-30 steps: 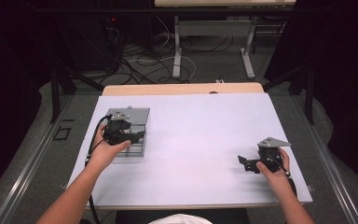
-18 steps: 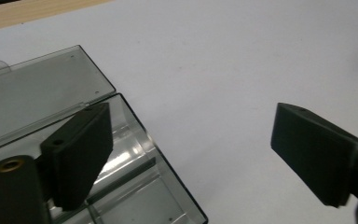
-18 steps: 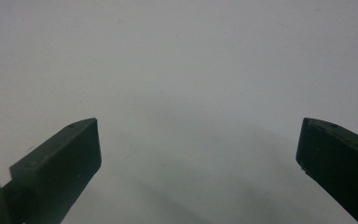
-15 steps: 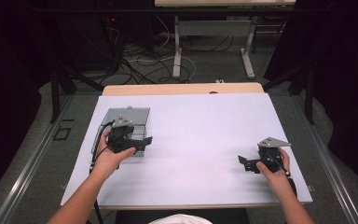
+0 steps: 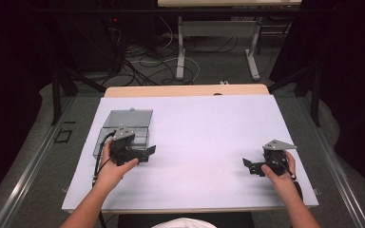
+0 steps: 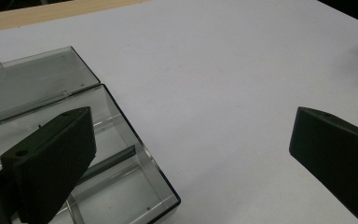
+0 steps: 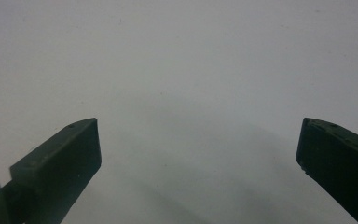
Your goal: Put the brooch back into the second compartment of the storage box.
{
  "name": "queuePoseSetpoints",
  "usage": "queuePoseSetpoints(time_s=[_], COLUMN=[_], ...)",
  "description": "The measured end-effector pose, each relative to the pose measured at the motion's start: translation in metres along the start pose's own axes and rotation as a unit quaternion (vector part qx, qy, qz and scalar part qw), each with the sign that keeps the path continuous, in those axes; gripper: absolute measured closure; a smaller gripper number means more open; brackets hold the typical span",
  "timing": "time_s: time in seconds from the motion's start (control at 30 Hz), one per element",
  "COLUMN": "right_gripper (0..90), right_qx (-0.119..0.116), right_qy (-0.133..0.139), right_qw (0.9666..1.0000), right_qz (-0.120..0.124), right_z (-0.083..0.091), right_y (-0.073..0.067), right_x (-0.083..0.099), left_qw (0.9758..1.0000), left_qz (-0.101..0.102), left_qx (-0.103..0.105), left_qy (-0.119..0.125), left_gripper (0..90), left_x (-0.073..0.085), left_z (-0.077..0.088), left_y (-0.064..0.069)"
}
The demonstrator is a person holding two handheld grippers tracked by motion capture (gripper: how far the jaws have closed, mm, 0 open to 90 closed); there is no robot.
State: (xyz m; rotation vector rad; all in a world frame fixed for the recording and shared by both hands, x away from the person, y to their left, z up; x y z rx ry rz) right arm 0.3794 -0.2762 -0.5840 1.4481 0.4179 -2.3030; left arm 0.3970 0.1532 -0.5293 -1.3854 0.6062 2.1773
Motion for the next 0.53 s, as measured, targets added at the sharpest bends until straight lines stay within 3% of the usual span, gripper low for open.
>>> queuePoseSetpoints(time_s=[0.2, 0.33, 0.53], right_gripper=[0.0, 0.0, 0.0], right_qx=[0.0, 0.001, 0.0], right_qy=[0.001, 0.0, 0.001], right_qw=[1.0, 1.0, 1.0], right_qz=[0.0, 0.001, 0.003], right_z=[0.0, 0.0, 0.0], right_y=[0.0, 0.0, 0.0], right_x=[0.0, -0.001, -0.001], left_qw=[1.0, 0.9997, 0.9995], left_qz=[0.004, -0.009, 0.013], left_qx=[-0.002, -0.02, -0.023], left_qy=[0.007, 0.009, 0.017], left_gripper=[0.4, 0.4, 0.4], left_x=[0.007, 0.012, 0.019], left_z=[0.009, 0.013, 0.019], left_y=[0.001, -0.003, -0.006])
Point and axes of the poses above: each handheld gripper's, and its own axes: z roughly backward along the jaws, x roughly out of its underside, y roughly to its right, the point moved 6 cm from there along -z, roughly forward along the jaws, and after that the axes turned 11 degrees about y, right-handed, at the moved point
